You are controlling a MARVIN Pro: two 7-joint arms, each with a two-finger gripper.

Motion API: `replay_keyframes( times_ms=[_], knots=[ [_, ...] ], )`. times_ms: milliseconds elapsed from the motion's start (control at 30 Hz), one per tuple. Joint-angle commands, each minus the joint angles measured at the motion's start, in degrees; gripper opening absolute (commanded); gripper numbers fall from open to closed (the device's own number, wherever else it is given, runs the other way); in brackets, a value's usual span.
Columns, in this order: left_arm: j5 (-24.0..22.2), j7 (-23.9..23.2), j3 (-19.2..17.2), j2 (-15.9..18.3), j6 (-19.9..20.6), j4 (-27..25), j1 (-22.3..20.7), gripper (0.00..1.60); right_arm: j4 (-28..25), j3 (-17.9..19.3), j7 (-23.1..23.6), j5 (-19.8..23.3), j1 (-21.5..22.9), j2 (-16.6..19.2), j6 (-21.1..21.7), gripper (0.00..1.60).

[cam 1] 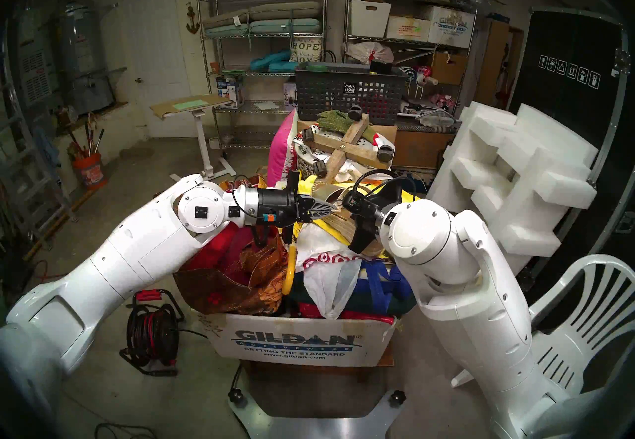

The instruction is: Unbuckle a shoe

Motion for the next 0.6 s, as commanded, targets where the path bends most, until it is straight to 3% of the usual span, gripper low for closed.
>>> replay_keyframes(
  times_ms=[0,300,567],
  knots=[
    [1.7,-1.45,-0.3,-0.32,-1.59,1.39,-3.32,0.0,-0.76,2.68,2.33,1.33,1.33,2.51,-1.43,0.0],
    [3.94,-4.05,-1.05,-2.46,-3.19,4.25,-8.01,0.0,-1.79,3.02,3.46,1.86,0.65,2.61,-2.04,0.0],
    [4.35,-4.5,-1.29,-4.83,-4.11,5.58,-9.12,0.0,-2.24,2.41,3.76,2.35,0.13,2.15,-2.45,0.0]
  ],
)
